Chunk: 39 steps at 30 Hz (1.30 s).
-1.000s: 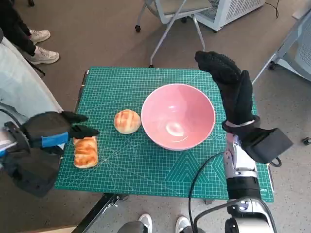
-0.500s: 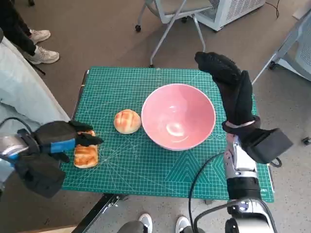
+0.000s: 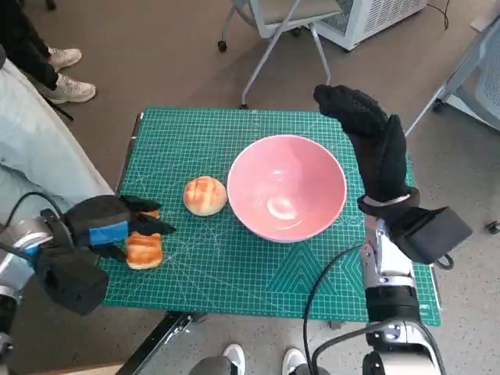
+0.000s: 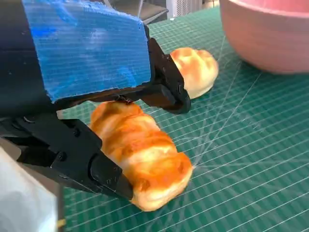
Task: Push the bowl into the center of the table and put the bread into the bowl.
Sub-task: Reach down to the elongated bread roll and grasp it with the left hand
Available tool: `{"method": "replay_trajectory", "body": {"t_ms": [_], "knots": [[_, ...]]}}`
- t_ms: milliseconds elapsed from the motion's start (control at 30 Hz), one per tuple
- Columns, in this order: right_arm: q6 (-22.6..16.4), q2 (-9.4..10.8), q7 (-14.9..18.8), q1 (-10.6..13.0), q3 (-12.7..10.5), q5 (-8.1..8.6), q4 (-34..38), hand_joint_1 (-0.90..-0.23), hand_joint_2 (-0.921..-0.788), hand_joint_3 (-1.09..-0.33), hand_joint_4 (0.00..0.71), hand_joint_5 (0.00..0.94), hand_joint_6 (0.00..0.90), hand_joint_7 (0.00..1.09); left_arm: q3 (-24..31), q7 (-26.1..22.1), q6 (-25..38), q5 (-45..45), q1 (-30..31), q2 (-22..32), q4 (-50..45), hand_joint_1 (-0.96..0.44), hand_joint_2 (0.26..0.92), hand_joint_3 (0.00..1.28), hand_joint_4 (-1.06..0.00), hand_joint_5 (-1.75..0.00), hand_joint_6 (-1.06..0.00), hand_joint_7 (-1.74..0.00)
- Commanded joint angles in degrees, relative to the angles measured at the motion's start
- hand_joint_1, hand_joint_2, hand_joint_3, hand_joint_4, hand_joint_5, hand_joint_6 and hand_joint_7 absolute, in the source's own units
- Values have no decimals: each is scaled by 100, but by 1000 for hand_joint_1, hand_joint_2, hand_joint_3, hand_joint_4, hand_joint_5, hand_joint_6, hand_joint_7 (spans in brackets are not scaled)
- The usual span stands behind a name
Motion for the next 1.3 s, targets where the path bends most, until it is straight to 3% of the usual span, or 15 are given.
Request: {"method": "replay_trajectory", "body": {"t_ms": [33, 67, 133, 267, 433, 667, 967, 1300], "knots": [[89, -36, 74, 154, -23, 45, 65, -719, -921, -796, 165, 1, 25, 586, -194, -173, 38, 34, 81, -114, 145, 31, 902, 59, -758, -695, -703, -734], [91, -37, 78, 155, -25, 48, 66, -719, -921, -796, 165, 1, 25, 586, -202, -173, 51, 34, 82, -112, 145, 21, 908, 66, -735, -861, -667, -895], [104, -37, 84, 165, -24, 54, 51, -719, -921, -795, 165, 1, 26, 585, -194, -138, 37, 45, 87, -69, 106, 11, 913, 59, -730, -1010, -655, -996], [127, -40, 100, 183, -26, 75, 31, -719, -921, -795, 166, 1, 26, 583, -151, -119, 47, 10, 104, 6, -11, 4, 910, 36, -729, -1209, -740, -900], [135, -47, 125, 181, -40, 93, 54, -719, -921, -795, 166, 1, 27, 581, -50, -205, 79, -184, 172, 92, -290, 2, 908, 30, -718, -1273, -780, -848], [128, -44, 145, 177, -45, 87, 71, -718, -921, -794, 168, 2, 29, 579, 173, -467, 273, -737, 353, 195, -899, 2, 902, 30, -728, -1250, -786, -865], [125, -59, 149, 203, -57, 88, 50, -698, -921, -806, 168, 1, 32, 574, 591, -790, 524, -1526, 515, 270, -1668, 3, 889, 35, -771, -1009, -764, -1086], [121, -89, 160, 241, -63, 123, 2, -690, -921, -807, 167, 1, 32, 572, 1083, -926, 858, -2016, 494, 316, -2369, 3, 894, 27, -789, -929, -744, -1163]]}}
